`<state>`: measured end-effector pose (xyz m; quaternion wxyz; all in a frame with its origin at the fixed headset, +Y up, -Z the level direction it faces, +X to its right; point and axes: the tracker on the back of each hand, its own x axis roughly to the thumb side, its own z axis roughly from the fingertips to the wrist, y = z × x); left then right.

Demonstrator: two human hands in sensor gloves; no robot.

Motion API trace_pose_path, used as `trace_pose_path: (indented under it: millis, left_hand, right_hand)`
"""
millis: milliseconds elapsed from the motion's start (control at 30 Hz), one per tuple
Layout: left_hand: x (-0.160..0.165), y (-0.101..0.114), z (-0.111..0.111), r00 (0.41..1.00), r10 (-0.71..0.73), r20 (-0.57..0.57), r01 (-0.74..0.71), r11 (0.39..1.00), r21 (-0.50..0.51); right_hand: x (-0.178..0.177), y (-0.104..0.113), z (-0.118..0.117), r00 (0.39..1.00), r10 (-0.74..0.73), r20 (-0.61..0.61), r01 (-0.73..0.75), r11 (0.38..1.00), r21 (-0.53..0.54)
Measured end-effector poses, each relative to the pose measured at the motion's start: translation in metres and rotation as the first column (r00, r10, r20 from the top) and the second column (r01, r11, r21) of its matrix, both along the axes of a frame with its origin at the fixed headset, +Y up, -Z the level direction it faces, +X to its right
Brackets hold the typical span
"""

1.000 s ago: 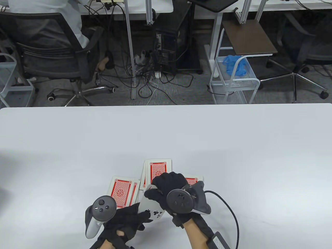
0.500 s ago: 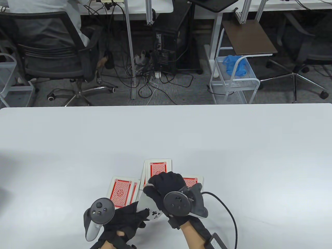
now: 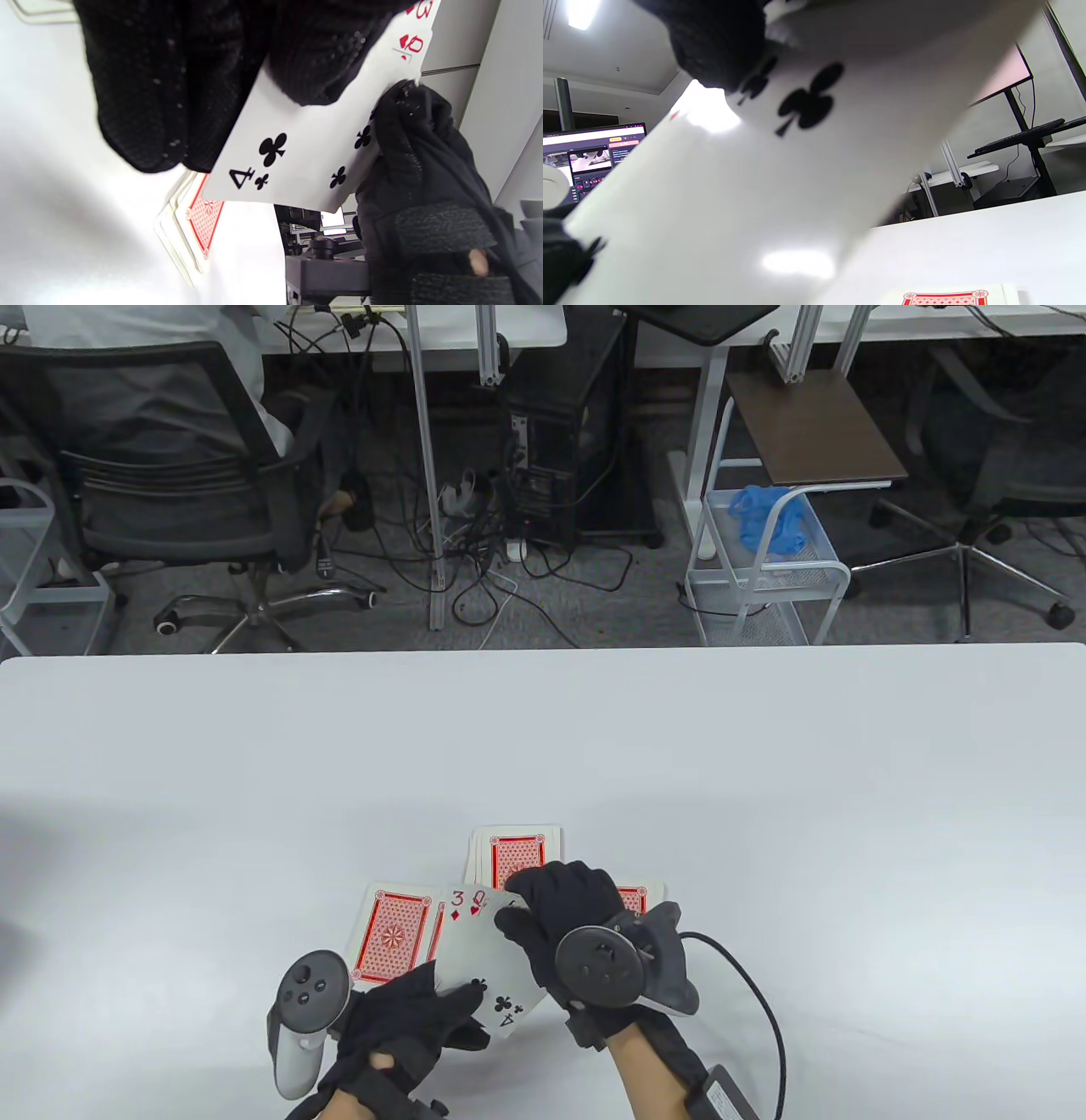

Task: Four-player card dealing with fan arrangement

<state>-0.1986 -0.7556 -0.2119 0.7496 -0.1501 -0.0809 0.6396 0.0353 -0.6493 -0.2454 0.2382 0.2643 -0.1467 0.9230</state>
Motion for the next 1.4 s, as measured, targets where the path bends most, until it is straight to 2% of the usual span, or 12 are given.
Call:
trace_pose_path:
  millis: [300, 500, 633, 733, 767, 833, 867, 1000, 1067, 1100, 1133, 1400]
  left_hand:
    - [-0.004, 0.0, 0.001, 0.995, 0.069, -0.07, -0.069, 0.998, 0.0]
    - [-0.005, 0.005, 0.001, 0.996, 0.051, -0.076, -0.048, 0.998, 0.037]
    - [-0.009, 0.003, 0.001, 0.99, 0.096, -0.107, -0.096, 0.995, 0.005]
    - [-0.013, 0.005, 0.001, 0.988, 0.076, -0.134, -0.074, 0.997, 0.02]
    - [-0.014, 0.005, 0.001, 0.986, 0.078, -0.146, -0.075, 0.997, 0.025]
    - [-0.017, 0.006, 0.002, 0.977, 0.127, -0.173, -0.125, 0.992, 0.023]
    - [-0.018, 0.006, 0.002, 0.974, 0.133, -0.184, -0.132, 0.991, 0.019]
    - [-0.023, 0.002, 0.002, 0.968, 0.098, -0.229, -0.102, 0.995, -0.006]
    - [-0.024, 0.001, 0.002, 0.968, 0.06, -0.242, -0.065, 0.998, -0.015]
    - [-0.024, 0.001, 0.001, 0.968, 0.034, -0.249, -0.039, 0.999, -0.014]
    - [-0.025, 0.002, 0.001, 0.968, 0.029, -0.249, -0.034, 0.999, -0.016]
    - [-0.019, 0.009, 0.002, 0.983, 0.017, -0.183, -0.009, 0.999, 0.047]
  right_hand:
    - [0.004, 0.002, -0.004, 0.983, -0.179, -0.028, 0.177, 0.982, -0.068]
    - [0.005, -0.01, -0.002, 0.975, -0.078, 0.206, 0.081, 0.997, -0.005]
    - [0.005, -0.013, -0.009, 0.967, -0.252, 0.038, 0.255, 0.954, -0.156]
    - [0.009, -0.017, -0.009, 0.943, -0.324, 0.072, 0.332, 0.925, -0.184]
    - [0.01, -0.016, -0.009, 0.944, -0.311, 0.112, 0.326, 0.931, -0.161]
    - [0.012, -0.015, -0.009, 0.975, -0.122, 0.185, 0.166, 0.955, -0.246]
    - [0.012, -0.016, -0.009, 0.983, -0.083, 0.164, 0.124, 0.957, -0.262]
    - [0.006, -0.021, -0.008, 0.962, -0.265, 0.062, 0.272, 0.927, -0.26]
    - [0.0, -0.017, -0.003, 0.991, -0.114, 0.065, 0.122, 0.98, -0.155]
    - [-0.004, -0.014, 0.001, 0.997, 0.01, 0.076, -0.006, 0.999, -0.053]
    - [-0.007, -0.013, 0.004, 0.996, 0.05, 0.076, -0.05, 0.999, 0.0]
    - [-0.016, -0.006, 0.016, 0.969, 0.181, 0.17, -0.219, 0.945, 0.242]
